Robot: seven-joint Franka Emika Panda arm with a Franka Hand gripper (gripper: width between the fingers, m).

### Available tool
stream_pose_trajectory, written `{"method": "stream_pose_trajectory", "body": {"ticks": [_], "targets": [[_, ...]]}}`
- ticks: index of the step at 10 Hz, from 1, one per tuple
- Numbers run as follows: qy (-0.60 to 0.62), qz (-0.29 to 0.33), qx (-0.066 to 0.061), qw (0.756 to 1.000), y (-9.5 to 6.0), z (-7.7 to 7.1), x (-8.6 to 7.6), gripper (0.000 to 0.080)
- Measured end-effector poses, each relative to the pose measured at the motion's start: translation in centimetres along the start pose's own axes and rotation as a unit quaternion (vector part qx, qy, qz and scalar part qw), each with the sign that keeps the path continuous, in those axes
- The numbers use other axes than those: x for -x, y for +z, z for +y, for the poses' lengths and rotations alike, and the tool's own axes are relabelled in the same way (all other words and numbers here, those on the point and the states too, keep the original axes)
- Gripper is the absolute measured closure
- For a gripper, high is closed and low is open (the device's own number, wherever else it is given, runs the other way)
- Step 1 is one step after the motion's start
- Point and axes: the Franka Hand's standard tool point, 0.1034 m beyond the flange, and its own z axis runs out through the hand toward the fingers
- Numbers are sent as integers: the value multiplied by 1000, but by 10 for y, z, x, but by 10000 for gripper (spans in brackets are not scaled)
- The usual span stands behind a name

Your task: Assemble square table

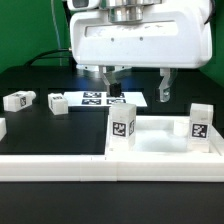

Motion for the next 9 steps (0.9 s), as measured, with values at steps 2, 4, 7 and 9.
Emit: {"method": "stream_pose_trajectory", "body": {"ticks": [2,4,7,9], "targets": [[50,-7,2,999,-5,3,17,150],[79,-9,3,997,0,5,42,150],[-11,-8,3,1000,3,7,44,150],[-77,-8,3,997,4,8,44,150]]}}
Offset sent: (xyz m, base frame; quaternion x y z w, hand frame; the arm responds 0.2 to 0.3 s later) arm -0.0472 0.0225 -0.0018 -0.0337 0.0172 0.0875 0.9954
